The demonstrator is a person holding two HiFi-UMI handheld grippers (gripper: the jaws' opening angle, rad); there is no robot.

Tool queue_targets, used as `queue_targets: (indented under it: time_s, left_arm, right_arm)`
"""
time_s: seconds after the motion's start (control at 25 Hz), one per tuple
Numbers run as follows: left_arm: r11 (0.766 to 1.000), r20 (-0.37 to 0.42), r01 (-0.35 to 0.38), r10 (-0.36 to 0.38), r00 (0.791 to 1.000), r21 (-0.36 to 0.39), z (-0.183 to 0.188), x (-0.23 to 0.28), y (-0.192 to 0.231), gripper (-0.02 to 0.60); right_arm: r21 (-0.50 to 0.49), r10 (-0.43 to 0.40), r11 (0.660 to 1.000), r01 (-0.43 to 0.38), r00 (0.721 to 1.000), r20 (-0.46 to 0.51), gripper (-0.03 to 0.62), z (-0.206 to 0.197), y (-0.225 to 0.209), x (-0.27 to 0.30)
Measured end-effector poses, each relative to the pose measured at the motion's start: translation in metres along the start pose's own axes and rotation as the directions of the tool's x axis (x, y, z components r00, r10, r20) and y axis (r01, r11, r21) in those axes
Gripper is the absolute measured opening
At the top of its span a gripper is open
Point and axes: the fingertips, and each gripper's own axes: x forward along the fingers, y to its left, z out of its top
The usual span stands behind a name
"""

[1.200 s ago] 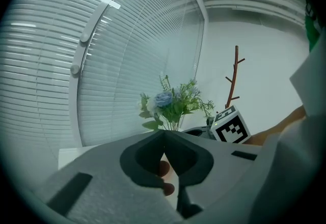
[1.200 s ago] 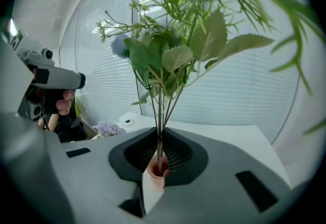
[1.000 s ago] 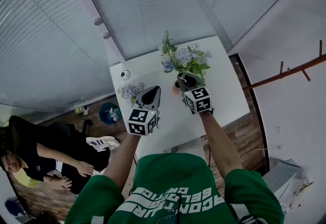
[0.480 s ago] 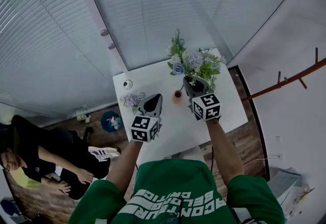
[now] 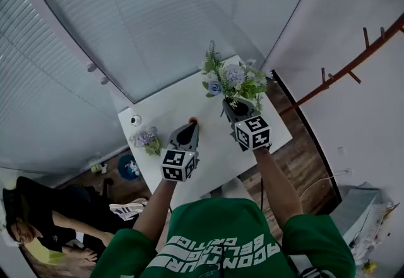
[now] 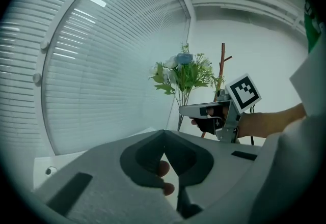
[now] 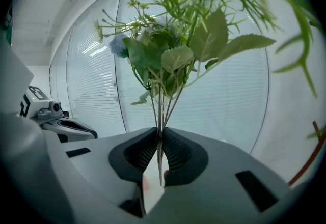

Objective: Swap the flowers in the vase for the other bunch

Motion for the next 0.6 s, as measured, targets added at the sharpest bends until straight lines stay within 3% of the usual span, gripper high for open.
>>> queue_targets:
  time_s: [0.36,0.6]
  left_arm:
    - [0.982,-0.051,0.181,-0.178,0.983,0.057,0.004,0.078,-0.092,0.008]
    - [0.971,-0.081,0.225,-0.219,0.972,0.076,0.0,0.113,-0.133,0.008]
  right_arm:
    - [0.067,-0.196,0.978,0.2,0.979,-0.055,0.04,-0.041,-0.112,-0.09]
    - [0.047,-0.263,0.961,0.271,0.956,-0.129,0.04,-0.074,-0.161,-0.127]
